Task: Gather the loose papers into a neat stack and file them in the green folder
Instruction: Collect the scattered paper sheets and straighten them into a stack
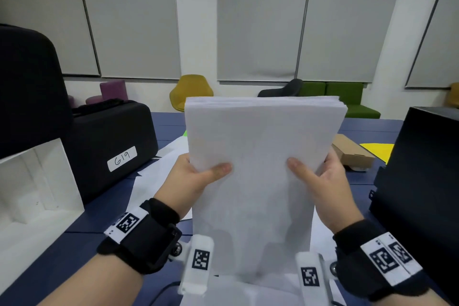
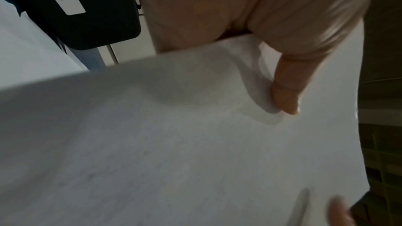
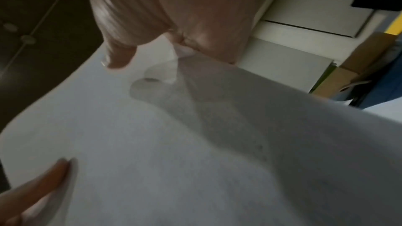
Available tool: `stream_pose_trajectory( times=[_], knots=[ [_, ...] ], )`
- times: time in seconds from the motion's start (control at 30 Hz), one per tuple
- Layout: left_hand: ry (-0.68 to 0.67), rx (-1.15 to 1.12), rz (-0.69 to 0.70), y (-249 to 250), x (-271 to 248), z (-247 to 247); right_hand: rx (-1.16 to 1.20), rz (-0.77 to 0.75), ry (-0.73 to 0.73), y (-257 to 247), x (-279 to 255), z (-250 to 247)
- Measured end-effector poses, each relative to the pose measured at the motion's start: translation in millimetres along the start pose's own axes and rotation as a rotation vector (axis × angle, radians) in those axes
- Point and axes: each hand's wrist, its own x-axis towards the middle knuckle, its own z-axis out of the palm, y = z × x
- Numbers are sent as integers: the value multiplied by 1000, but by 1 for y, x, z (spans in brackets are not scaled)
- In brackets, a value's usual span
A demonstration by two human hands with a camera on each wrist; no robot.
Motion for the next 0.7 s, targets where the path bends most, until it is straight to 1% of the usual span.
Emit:
stream_pose_trajectory(
  times=[0.13, 0.23, 0.3, 0.4, 0.47, 0.57, 0.7],
  knots=[
    [46, -38, 62, 12, 6, 2, 82, -61, -8, -18, 8, 0],
    [22, -58, 70, 17, 8, -2, 82, -78, -39, -25, 10, -4],
    [-6, -71, 26, 11, 6, -5, 38, -36, -53, -22, 8, -8],
    [-22, -63, -43, -7, -3, -6, -32, 69, -96, -8, -1, -10],
    [0, -8, -62, -15, -8, -2, -35, 106, -99, -1, -5, -9],
    [75, 36, -69, -17, -5, 4, -23, 115, -71, 4, -4, -7],
    [102, 20, -47, -9, 3, 4, 31, 125, -75, -5, 0, -3]
  ],
)
